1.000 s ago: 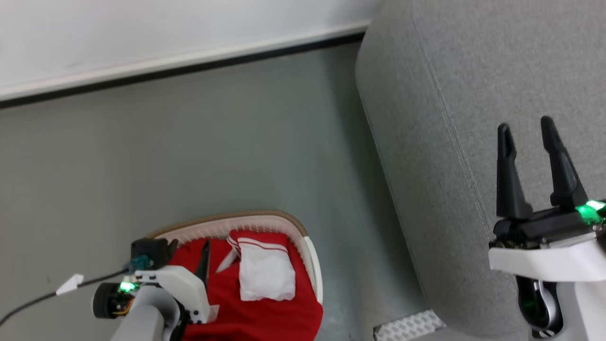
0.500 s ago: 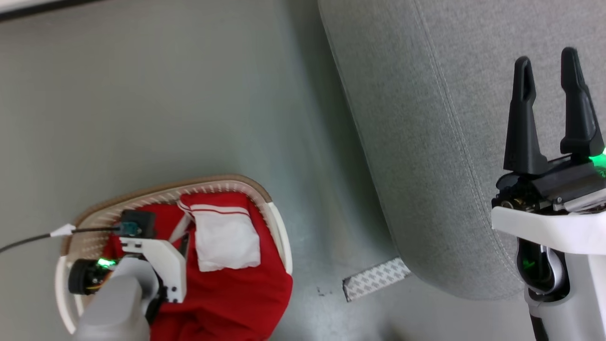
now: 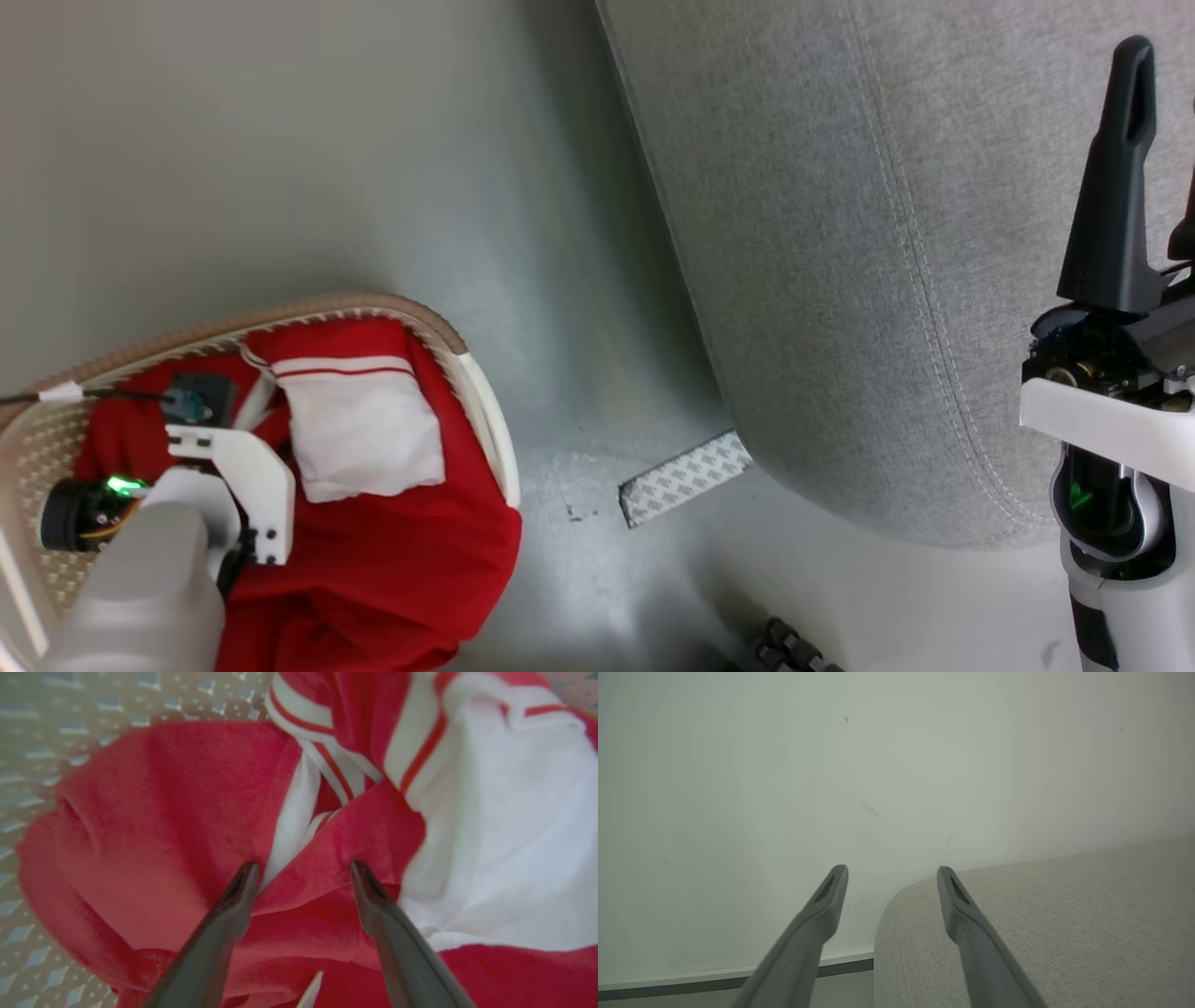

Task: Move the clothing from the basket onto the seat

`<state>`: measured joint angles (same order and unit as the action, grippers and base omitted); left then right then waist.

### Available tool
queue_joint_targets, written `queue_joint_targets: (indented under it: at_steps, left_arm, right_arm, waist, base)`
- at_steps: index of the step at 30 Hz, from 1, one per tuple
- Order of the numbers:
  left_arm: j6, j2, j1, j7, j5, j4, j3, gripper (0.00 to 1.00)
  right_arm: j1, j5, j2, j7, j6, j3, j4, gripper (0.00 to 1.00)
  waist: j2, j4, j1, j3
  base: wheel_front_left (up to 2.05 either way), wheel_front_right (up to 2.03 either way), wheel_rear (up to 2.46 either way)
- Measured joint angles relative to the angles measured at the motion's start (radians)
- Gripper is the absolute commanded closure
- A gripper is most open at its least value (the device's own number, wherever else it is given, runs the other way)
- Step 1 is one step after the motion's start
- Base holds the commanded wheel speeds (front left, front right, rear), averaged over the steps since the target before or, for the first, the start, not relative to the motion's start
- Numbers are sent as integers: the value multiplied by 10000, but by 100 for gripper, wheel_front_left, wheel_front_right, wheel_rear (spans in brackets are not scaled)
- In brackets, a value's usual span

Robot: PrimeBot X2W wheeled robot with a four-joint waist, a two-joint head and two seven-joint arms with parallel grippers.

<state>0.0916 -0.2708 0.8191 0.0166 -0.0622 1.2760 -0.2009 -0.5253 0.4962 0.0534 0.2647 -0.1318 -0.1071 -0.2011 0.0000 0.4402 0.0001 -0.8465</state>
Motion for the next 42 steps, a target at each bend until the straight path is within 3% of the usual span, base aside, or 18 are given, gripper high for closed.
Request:
queue_joint_targets:
  at_steps: [13,14,15,28,35,42]
  left_arm:
    - [222,-282,408,1304,301,77,-731,0]
    - [228,-263,419,1229,299,79,-756,63]
    - [238,-236,421,1208,299,82,-786,100]
    - [351,514,133,155,-174,104,-1005,100]
    - [360,1304,-481,-882,-869,46,-1252,100]
    - [372,1666,-1396,-1674,-2011,-472,-2115,100]
  right_arm:
    - [-170,136,0,2,0,-96,-69,0]
    - [-170,127,-2,0,0,-96,-42,0]
    - [-170,86,-2,0,0,-96,-13,0]
    - [-35,-591,-10,2,0,173,234,0]
    - [390,-1145,2,2,0,211,604,0]
    - [1038,-1340,470,0,0,84,995,0]
  waist:
    - [0,171,-1,-822]
    - [0,149,-1,-813]
    - [0,129,-1,-793]
    - [0,-309,-1,234]
    - [0,-813,-1,1551]
    - [0,-1370,-2,3238]
  base:
    - [0,0,0]
    - [0,0,0]
    - [0,0,0]
    - [0,0,0]
    - [0,0,0]
    - [0,0,0]
